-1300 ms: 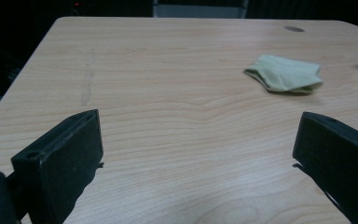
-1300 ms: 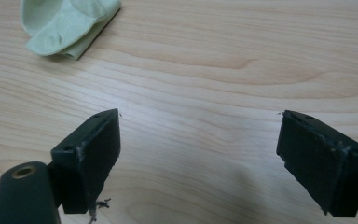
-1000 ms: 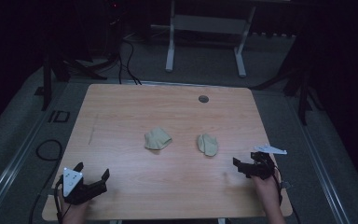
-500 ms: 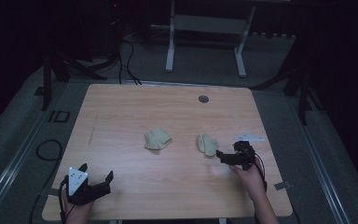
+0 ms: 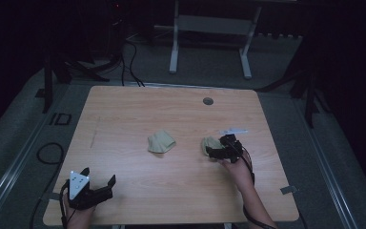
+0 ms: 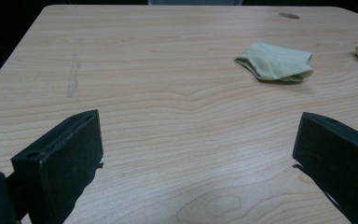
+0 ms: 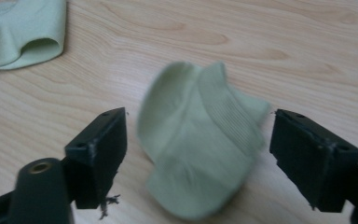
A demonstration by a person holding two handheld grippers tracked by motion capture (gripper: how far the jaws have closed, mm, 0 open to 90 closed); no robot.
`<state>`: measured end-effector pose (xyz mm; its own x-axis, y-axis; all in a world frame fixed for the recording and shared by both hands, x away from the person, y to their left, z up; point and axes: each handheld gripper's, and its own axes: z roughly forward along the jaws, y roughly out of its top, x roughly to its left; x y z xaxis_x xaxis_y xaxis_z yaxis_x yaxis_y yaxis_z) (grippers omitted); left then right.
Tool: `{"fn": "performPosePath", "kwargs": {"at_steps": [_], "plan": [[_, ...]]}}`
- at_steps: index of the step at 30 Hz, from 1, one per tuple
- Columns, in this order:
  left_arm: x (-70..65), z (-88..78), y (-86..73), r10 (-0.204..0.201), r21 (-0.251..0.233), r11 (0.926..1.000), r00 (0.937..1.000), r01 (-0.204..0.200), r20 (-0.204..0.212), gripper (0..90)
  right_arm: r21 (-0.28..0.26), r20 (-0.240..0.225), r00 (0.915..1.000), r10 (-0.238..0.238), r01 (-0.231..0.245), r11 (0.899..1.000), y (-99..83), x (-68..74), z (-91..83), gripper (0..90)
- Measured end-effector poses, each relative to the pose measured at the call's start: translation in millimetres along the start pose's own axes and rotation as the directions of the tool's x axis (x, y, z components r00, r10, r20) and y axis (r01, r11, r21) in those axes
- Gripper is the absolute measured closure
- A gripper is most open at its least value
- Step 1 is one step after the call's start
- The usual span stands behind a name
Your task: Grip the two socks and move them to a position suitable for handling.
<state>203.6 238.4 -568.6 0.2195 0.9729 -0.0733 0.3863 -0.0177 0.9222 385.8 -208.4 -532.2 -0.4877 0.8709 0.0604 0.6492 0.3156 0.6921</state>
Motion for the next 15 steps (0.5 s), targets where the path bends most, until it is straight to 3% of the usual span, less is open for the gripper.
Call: {"fn": "performPosePath", "kwargs": {"at_steps": [5,9,11,13,15], "plan": [[-0.2,0.5,-0.5,0.001,0.007,1.0,1.0,-0.001,0.005,1.6,0.014,-0.002,0.9996,0.029,-0.029,0.999,10.2,3.1,15.3,22.1],[1.1,0.3,-0.5,-0.001,0.01,1.0,0.9999,0.001,0.012,1.6,0.044,0.031,0.9994,0.016,-0.017,0.999,13.8,7.6,28.3,24.4],[1.8,0.2,-0.5,-0.001,0.01,1.0,0.9999,0.001,0.013,1.6,0.051,0.051,0.9987,0.009,-0.012,0.999,13.4,9.4,32.6,33.0],[2.3,0.2,-0.6,-0.002,0.01,0.9999,0.9999,0.002,0.016,1.6,0.064,0.064,0.9979,-0.002,-0.002,0.998,12.3,11.9,35.4,35.4],[2.5,0.3,-0.8,0.0,0.013,0.9999,0.9998,-0.001,0.019,1.6,0.071,0.106,0.9935,-0.04,0.033,0.997,10.8,16.1,36.0,42.6]]}}
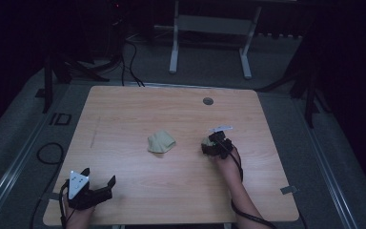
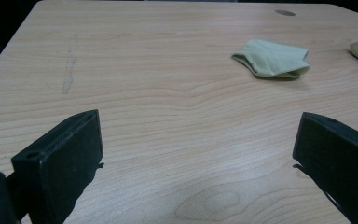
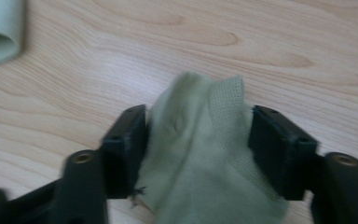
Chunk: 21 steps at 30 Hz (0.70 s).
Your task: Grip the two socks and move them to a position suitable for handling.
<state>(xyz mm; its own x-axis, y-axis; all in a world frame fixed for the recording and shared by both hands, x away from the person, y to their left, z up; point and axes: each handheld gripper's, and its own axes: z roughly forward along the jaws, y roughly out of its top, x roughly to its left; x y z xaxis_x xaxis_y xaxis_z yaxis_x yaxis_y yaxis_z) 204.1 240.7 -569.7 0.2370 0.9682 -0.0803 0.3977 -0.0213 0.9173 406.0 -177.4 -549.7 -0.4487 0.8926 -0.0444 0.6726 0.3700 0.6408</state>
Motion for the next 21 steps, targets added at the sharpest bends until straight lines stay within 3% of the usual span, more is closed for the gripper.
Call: {"fn": "performPosePath", "kwargs": {"at_steps": [2,7,12,17,21], "plan": [[-0.2,0.1,0.0,0.001,0.001,1.0,1.0,-0.001,0.005,1.6,0.001,0.035,0.9987,-0.037,0.037,0.999,-1.5,3.6,0.0,47.2],[-1.9,-0.1,0.0,0.006,0.0,1.0,0.9999,-0.006,0.015,1.6,-0.032,0.063,0.9974,-0.035,0.037,0.999,-5.4,5.0,-0.3,61.2],[-1.2,0.4,-0.4,0.001,0.005,1.0,0.9999,-0.001,0.013,1.6,-0.029,0.101,0.9902,-0.096,0.099,0.995,-4.6,9.0,0.5,75.8],[-0.8,1.6,-0.8,-0.003,0.012,0.9999,0.9998,0.003,0.018,1.6,-0.004,0.055,0.9948,-0.086,0.086,0.996,3.6,6.5,-4.8,79.0],[-0.9,2.2,-0.7,-0.002,0.013,0.9999,0.9999,0.002,0.013,1.6,-0.017,0.023,0.9935,-0.112,0.112,0.994,10.5,10.5,-18.8,79.2]]}}
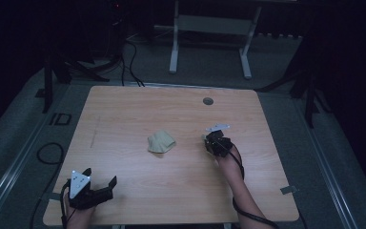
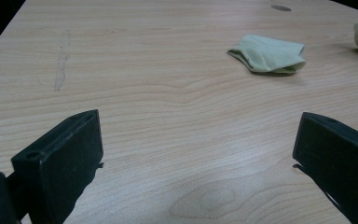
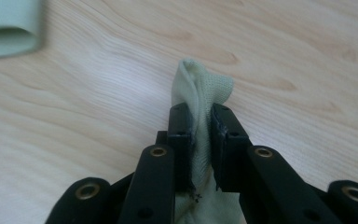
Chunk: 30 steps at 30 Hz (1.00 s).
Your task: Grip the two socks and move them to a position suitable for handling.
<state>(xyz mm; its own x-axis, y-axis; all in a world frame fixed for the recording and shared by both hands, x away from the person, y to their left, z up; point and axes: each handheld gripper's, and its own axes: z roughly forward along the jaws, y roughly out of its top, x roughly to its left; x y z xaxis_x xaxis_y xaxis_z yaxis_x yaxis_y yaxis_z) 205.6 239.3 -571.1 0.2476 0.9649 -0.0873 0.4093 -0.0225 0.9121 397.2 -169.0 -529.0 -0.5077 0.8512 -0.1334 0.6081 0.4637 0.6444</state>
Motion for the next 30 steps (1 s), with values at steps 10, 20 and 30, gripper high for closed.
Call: {"fn": "performPosePath", "kwargs": {"at_steps": [10,20,30], "plan": [[-0.2,1.0,0.4,-0.005,0.005,1.0,0.9999,0.005,0.01,1.6,-0.076,-0.049,0.9969,-0.061,0.057,0.995,7.4,24.5,-45.1,79.2],[-2.0,2.8,1.4,0.002,0.005,1.0,0.9998,-0.002,0.018,1.6,-0.182,-0.057,0.9918,-0.114,0.102,0.978,10.0,47.8,-99.5,79.2],[-3.1,5.5,1.9,0.002,0.007,1.0,0.9996,-0.002,0.028,1.6,-0.187,-0.095,0.9807,-0.171,0.151,0.971,-13.3,82.9,-115.8,79.1]]}}
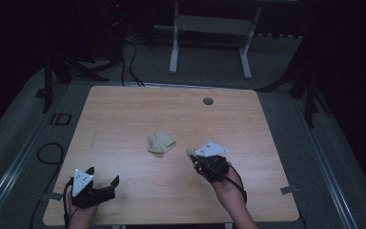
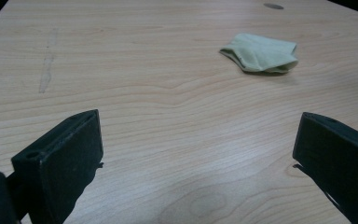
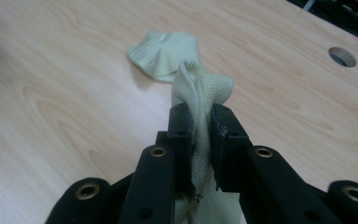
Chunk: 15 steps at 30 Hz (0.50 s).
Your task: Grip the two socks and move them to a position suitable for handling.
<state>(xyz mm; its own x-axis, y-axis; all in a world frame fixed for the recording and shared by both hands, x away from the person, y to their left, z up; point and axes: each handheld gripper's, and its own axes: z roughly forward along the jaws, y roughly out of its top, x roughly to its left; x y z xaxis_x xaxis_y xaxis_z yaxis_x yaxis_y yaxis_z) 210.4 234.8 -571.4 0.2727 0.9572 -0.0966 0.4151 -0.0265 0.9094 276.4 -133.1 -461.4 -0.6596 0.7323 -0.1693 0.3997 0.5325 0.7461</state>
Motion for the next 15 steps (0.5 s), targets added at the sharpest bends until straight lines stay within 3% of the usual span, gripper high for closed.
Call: {"fn": "performPosePath", "kwargs": {"at_steps": [6,13,15], "plan": [[-0.3,-0.1,0.2,0.0,0.002,1.0,1.0,0.0,0.003,1.6,0.037,-0.037,0.9993,-0.002,0.003,0.999,-12.9,21.1,9.7,79.1],[-0.6,0.7,-0.1,0.003,0.009,1.0,0.9998,-0.003,0.019,1.6,0.069,-0.112,0.9936,0.019,-0.011,0.998,-31.0,48.2,33.5,79.1],[-1.2,1.0,-0.3,0.007,0.013,0.9999,0.9997,-0.008,0.025,1.6,0.086,-0.115,0.9933,0.01,0.0,0.996,-35.1,56.3,41.5,79.1]]}}
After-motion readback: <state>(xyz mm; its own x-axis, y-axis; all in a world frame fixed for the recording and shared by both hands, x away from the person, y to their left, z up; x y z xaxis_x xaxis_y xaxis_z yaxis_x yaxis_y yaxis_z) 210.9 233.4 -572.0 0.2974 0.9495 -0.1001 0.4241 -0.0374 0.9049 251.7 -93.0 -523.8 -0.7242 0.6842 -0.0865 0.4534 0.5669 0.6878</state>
